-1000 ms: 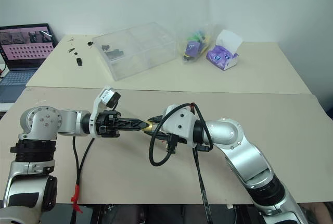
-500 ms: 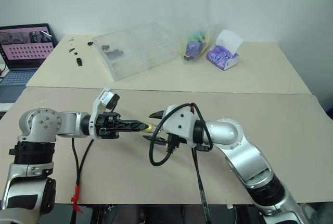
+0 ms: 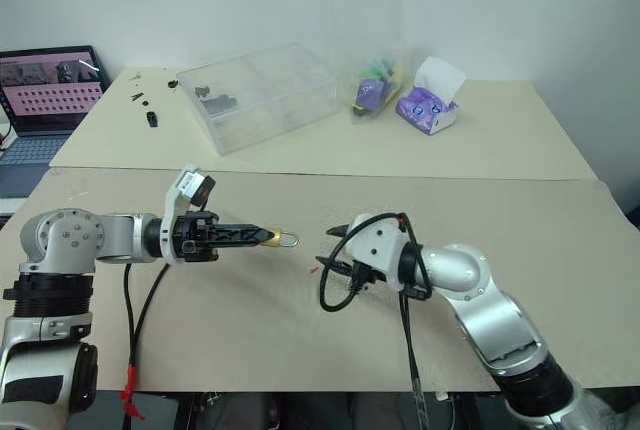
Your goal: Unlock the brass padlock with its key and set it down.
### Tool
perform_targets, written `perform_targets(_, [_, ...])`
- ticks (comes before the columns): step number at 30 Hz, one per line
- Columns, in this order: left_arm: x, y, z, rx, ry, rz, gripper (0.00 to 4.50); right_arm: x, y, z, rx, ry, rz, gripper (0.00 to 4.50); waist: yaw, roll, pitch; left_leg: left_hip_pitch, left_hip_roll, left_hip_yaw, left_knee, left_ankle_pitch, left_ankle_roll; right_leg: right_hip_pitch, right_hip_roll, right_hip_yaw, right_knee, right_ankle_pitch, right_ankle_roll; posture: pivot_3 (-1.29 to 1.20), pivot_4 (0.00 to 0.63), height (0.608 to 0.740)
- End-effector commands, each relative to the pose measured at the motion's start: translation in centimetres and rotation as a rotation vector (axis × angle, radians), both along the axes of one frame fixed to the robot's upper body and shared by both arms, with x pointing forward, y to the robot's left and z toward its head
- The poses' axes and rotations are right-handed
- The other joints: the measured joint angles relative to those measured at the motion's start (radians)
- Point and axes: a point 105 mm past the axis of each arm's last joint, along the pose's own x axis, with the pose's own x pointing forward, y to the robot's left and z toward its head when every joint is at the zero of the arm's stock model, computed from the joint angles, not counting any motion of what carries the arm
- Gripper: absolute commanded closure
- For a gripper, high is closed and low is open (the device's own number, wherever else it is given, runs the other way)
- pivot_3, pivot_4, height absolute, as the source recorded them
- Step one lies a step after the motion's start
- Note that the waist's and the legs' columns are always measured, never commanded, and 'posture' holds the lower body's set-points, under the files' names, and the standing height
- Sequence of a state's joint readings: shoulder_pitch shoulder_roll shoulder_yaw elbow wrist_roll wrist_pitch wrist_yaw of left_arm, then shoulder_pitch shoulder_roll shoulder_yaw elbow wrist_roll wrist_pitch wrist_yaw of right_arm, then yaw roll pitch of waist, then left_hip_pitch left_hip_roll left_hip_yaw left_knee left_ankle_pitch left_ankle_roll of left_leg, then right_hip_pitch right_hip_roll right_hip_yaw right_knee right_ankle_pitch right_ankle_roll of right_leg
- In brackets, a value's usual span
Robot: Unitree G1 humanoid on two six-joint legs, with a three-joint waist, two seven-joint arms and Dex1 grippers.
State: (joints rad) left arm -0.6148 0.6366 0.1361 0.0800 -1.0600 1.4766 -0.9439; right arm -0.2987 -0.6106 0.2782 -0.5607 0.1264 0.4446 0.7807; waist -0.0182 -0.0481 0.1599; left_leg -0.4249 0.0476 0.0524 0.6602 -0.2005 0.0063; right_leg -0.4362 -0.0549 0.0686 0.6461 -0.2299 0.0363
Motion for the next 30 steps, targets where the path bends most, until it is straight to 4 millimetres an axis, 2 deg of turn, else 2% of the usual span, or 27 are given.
perform_targets(1, [0.1, 0.0, 0.8, -0.018, -0.048, 0.0, 4.49, -0.6, 1.0, 0.7, 0.001, -0.07, 0.038, 3.45, 0.001, 0.0, 0.0, 0.0, 0.0, 0.0, 0.0, 0.0, 0.0, 0.0, 0.0, 0.0, 0.0, 0.0, 0.0, 0.0, 0.15, 0.74])
perform_targets(3, [0.1, 0.0, 0.7, -0.02, -0.048, 0.003, 4.49, -0.5, 1.3, 0.5, -0.003, -0.07, 0.039, 4.22, 0.002, 0.0, 0.0, 0.0, 0.0, 0.0, 0.0, 0.0, 0.0, 0.0, -0.001, 0.0, 0.0, 0.0, 0.0, 0.0, 0.15, 0.74])
perform_targets(4, [0.2, 0.0, 0.7, -0.02, -0.049, 0.003, 4.49, -0.5, 1.4, 0.4, -0.001, -0.069, 0.039, 4.46, 0.002, 0.0, 0.0, 0.0, 0.0, 0.0, 0.0, 0.0, 0.0, 0.0, -0.001, 0.0, 0.0, 0.0, 0.0, 0.0, 0.15, 0.74])
perform_targets(20, [0.0, -0.6, 1.2, -0.019, -0.057, -0.007, 4.49, 0.0, 2.4, 1.6, 0.075, -0.082, -0.01, 4.46, 0.002, 0.0, 0.0, 0.0, 0.0, 0.0, 0.0, 0.0, 0.0, 0.0, 0.0, 0.0, 0.0, 0.0, 0.0, 0.0, 0.15, 0.74])
perform_targets(30, [0.2, -0.9, 1.5, -0.017, -0.059, -0.009, 4.49, -1.2, 2.4, 2.9, 0.123, -0.034, 0.034, 4.46, 0.002, 0.0, 0.0, 0.0, 0.0, 0.0, 0.0, 0.0, 0.0, 0.0, 0.0, 0.0, 0.0, 0.0, 0.0, 0.0, 0.15, 0.74])
